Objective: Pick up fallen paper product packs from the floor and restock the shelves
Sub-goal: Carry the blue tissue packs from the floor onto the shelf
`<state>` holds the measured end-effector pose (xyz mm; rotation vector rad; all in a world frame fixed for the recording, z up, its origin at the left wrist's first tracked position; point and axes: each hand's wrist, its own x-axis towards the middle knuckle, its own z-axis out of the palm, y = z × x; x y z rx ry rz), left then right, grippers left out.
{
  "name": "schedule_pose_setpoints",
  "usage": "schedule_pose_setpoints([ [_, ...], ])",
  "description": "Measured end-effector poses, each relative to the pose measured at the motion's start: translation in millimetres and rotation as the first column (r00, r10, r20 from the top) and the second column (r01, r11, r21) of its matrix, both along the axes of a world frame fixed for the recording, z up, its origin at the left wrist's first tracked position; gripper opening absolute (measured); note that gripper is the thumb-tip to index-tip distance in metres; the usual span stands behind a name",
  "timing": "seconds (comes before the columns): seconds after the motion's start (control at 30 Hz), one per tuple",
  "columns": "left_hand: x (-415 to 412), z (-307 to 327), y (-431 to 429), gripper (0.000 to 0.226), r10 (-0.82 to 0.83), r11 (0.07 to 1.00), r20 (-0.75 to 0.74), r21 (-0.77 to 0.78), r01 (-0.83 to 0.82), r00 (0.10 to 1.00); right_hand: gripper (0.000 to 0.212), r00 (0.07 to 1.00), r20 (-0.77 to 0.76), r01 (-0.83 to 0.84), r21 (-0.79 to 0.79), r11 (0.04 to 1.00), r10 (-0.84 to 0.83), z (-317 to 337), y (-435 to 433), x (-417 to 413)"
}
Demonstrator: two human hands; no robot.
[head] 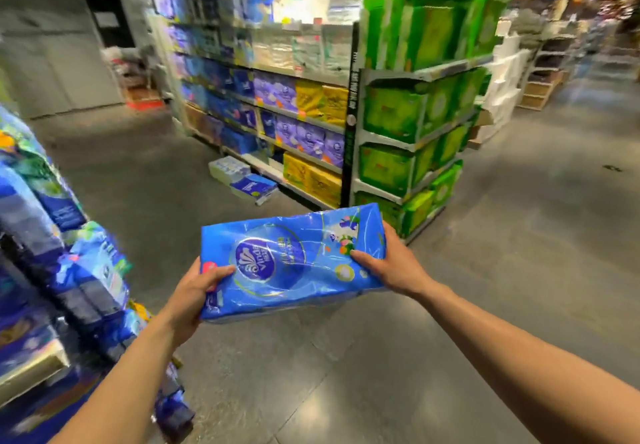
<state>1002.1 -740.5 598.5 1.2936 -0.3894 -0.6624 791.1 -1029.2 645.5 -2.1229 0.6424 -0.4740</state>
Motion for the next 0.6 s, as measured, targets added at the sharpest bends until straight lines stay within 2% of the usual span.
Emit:
schedule_pose_setpoints([
  [0.13,100,-12,-44,0.08,0.041,0.999,-0.003,0.029,-0.041,0.999,0.088,0.998,-0.033,-0.056,-0.008,0.998,0.055,-16,-55,113],
  [0.23,190,-11,-88,0.069,0.06,0.998,0.01,0.028,-0.06,0.998,0.089,0.996,-0.05,-0.072,-0.007,0.997,0.071,-11,-99,210],
  [0.37,307,20,-147,0.045,0.114,0.993,0.053,0.017,-0.115,0.992,0.088,0.998,0.005,-0.061,0.023,0.998,0.061,11,-155,333],
  [0.53,457,40,-211,0.059,0.156,0.987,0.116,0.019,-0.159,0.981,0.082,0.994,0.02,-0.109,0.035,0.993,0.109,28,-227,482],
  [0.6,509,39,-233,0.055,0.187,0.981,0.151,0.025,-0.193,0.971,0.079,0.991,0.033,-0.127,0.034,0.991,0.126,26,-254,536],
])
